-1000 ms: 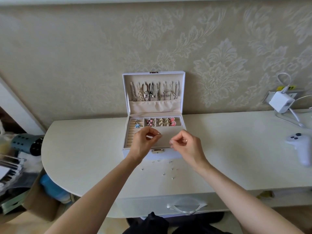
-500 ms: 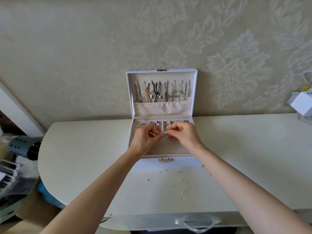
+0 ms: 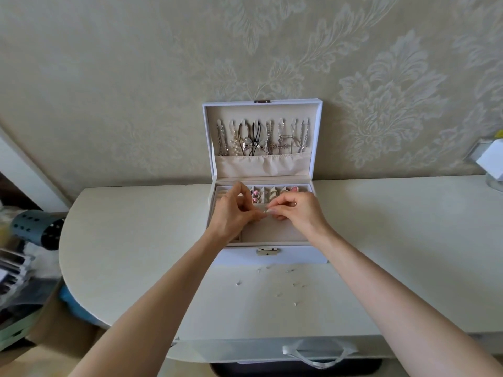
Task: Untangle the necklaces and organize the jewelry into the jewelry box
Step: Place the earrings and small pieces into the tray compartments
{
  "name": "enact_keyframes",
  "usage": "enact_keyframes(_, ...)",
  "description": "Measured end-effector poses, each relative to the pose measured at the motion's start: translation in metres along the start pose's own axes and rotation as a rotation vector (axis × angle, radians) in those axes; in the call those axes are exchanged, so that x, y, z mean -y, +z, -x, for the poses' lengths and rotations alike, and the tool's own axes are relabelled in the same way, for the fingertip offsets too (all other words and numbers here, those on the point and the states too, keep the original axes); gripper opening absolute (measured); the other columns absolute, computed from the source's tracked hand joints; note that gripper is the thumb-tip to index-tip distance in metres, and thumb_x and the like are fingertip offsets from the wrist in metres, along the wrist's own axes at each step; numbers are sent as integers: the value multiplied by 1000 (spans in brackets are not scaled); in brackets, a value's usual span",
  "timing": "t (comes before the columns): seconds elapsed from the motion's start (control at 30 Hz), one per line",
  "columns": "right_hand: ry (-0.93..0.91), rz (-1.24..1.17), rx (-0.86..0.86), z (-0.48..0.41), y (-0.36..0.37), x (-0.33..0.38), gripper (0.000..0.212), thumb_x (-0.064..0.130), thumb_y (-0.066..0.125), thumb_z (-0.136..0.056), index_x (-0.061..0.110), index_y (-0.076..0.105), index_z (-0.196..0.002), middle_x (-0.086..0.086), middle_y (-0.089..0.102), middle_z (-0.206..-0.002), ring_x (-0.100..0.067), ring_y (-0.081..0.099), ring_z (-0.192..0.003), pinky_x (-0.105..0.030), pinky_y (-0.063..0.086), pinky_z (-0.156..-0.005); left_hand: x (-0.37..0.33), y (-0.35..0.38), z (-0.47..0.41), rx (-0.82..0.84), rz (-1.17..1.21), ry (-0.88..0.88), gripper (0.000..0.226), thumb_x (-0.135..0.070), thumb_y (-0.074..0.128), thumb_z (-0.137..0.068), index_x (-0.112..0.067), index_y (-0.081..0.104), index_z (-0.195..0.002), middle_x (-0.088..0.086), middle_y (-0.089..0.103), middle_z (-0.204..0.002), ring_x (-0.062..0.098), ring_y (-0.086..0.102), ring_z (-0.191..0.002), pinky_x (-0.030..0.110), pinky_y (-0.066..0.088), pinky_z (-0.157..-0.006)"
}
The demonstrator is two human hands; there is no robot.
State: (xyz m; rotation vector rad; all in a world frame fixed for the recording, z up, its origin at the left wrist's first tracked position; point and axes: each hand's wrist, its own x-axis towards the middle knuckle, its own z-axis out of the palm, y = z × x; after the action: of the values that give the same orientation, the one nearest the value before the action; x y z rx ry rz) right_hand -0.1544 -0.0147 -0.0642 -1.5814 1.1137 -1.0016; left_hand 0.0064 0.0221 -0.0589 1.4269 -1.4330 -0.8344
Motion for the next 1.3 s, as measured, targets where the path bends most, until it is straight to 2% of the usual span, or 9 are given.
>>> enact_keyframes(0.13, -30, 29, 1, 0, 0, -1, 17, -14, 66, -76, -3, 72, -88, -1, 63, -72, 3, 57, -55, -11, 50, -62, 0, 1, 0, 2, -14, 7, 36, 1, 79, -69, -10, 47, -80, 2, 63, -61, 4, 57, -51, 22, 51, -59)
enact_keyframes(0.27, -27, 14, -9, 2, -2, -2, 28, -17, 65, -75, 7, 72, -89, -11, 66, -79, -8, 60, -67, -22, 55, -70, 8, 1, -2, -44, -53, 17, 28, -2, 76, -73, -17, 55, -82, 3, 67, -71, 8, 58, -62, 26, 49, -65)
enact_keyframes(0.4, -23, -3, -2, 2, -3, -2, 37, -19, 60, -76, 17, 69, -82, -3, 67, -75, -2, 62, -67, -19, 53, -67, 8, 2, -2, -84, -110, 93, 21, -1, 72, -77, -17, 59, -84, -5, 65, -77, 3, 57, -68, 20, 46, -67)
enact_keyframes(0.6, -7, -4, -15, 3, -4, 0, 34, -19, 58, -78, 13, 68, -86, -2, 67, -73, 2, 61, -65, -11, 49, -67, 2, -10, 1, 460, -254, 161, 19, 4, 73, -75, -12, 66, -81, -6, 61, -80, -1, 53, -66, 14, 42, -66)
enact_keyframes(0.7, -12, 11, 4, 4, -4, 1, 34, -18, 59, -78, 13, 68, -88, -2, 69, -74, 1, 61, -65, -10, 47, -69, 3, -9, 3, 496, -283, 181, 16, 5, 73, -75, -8, 69, -83, -5, 55, -85, 3, 56, -72, 16, 47, -70)
enact_keyframes(0.8, -29, 11, 16, 4, -4, 1, 36, -17, 60, -78, 16, 68, -89, -1, 69, -77, -8, 62, -71, -14, 49, -73, 2, -6, 3, 485, -309, 199, 11, 0, 74, -76, -9, 69, -79, -8, 53, -83, 5, 54, -71, 23, 48, -70)
enact_keyframes(0.9, -61, 22, 8, 4, -4, 3, 40, -16, 62, -77, 22, 68, -88, 0, 65, -80, -11, 59, -71, -18, 50, -76, 3, -5, 5, 451, -349, 204, 9, -3, 73, -77, -9, 68, -77, -9, 55, -80, 1, 51, -69, 18, 44, -68)
enact_keyframes(1.1, -103, -18, 8, 7, -5, 6, 40, -16, 65, -73, 19, 67, -92, -2, 61, -79, -10, 57, -71, -14, 47, -72, 7, -9, 4, 101, -134, 104, 16, -3, 66, -84, -17, 60, -78, -8, 61, -73, 2, 54, -68, 13, 41, -66)
enact_keyframes(1.3, -161, 10, -46, 8, -4, 6, 46, -15, 68, -70, 28, 66, -86, 1, 62, -78, -8, 58, -70, -20, 49, -76, 11, -7, 2, -53, -254, 73, 6, -8, 71, -81, -13, 66, -81, -7, 63, -74, 2, 53, -65, 8, 39, -61)
